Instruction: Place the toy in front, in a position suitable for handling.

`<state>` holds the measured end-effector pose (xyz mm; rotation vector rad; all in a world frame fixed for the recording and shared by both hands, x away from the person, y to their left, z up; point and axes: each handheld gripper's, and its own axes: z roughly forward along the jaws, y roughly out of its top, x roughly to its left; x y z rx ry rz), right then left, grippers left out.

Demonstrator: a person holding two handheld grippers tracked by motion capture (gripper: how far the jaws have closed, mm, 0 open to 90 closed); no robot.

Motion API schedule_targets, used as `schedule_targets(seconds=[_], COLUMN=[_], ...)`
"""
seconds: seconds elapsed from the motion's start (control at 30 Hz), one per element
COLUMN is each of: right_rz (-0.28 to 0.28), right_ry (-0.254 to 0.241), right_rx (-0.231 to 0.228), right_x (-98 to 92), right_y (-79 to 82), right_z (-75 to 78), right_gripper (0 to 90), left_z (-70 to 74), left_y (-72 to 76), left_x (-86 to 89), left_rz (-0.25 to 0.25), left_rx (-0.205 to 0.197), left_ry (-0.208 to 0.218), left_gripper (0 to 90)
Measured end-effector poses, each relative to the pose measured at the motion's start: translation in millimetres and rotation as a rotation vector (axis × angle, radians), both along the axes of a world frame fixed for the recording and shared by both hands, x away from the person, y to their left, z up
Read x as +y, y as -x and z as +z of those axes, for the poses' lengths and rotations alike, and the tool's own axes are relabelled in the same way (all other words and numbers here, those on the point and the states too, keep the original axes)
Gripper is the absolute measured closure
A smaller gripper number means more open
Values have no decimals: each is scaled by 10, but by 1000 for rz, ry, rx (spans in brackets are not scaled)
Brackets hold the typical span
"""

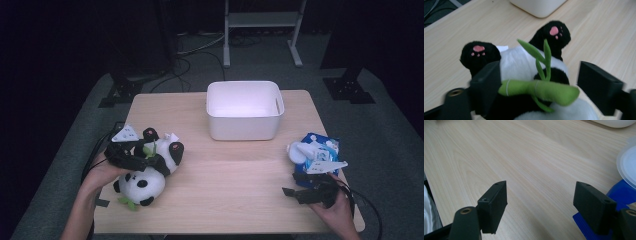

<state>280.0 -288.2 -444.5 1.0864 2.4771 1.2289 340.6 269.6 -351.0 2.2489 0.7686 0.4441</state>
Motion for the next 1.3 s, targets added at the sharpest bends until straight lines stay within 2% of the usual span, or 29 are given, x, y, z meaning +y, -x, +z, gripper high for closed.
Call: schedule_targets(seconds=[0.07, 0.1, 0.2, 0.23, 0.33, 0.37, 0.43, 0.47, 0.57, 0.7, 0.73, 0.87, 1.13, 1.23, 1.27, 1.3], right_rz=[3, 4, 6, 6, 7, 6, 7, 7, 8, 11, 10, 11, 7, 8, 10, 10], right_ry=[0, 1, 2, 1, 0, -1, -1, -1, 0, -1, -1, -3, -10, -11, -11, -11], right_rx=[0, 0, 0, 0, 0, 1, 0, 0, -3, -5, -5, -5, -9, -8, -10, -10], right_x=[3, 4, 4, 3, -5, -6, -9, -9, -4, -8, -9, -21, -40, -39, -38, -38], right_y=[0, 1, 5, 7, 7, 8, 9, 10, 14, 19, 20, 20, 29, 28, 27, 27], right_z=[1, 3, 8, 9, 11, 12, 14, 15, 21, 27, 27, 28, 40, 43, 43, 42], right_gripper=[259, 259, 260, 260, 262, 262, 262, 263, 263, 263, 263, 263, 263, 263, 263, 263], left_z=[-17, -24, -59, -67, -69, -55, -35, -23, 6, 44, 55, 77, 102, 111, 111, 113], left_y=[-4, -9, -40, -44, -56, -51, -47, -46, -47, -48, -60, -76, -116, -135, -135, -137], left_x=[19, 30, 78, 86, 130, 146, 161, 162, 145, 98, 64, -35, -238, -388, -388, -463], left_rz=[7, 6, 30, 37, 64, 64, 68, 72, 68, 62, 38, 12, -45, -84, -84, -108], left_rx=[20, 29, 87, 95, 98, 91, 80, 76, 59, 40, 46, 38, 53, 58, 58, 61], left_ry=[-7, -4, 31, 40, 40, 48, 38, 32, 10, 5, -6, -18, -23, -21, -21, -20], left_gripper=[258, 309, 390, 450, 548, 621, 716, 733, 754, 768, 768, 774, 779, 779, 779, 779])
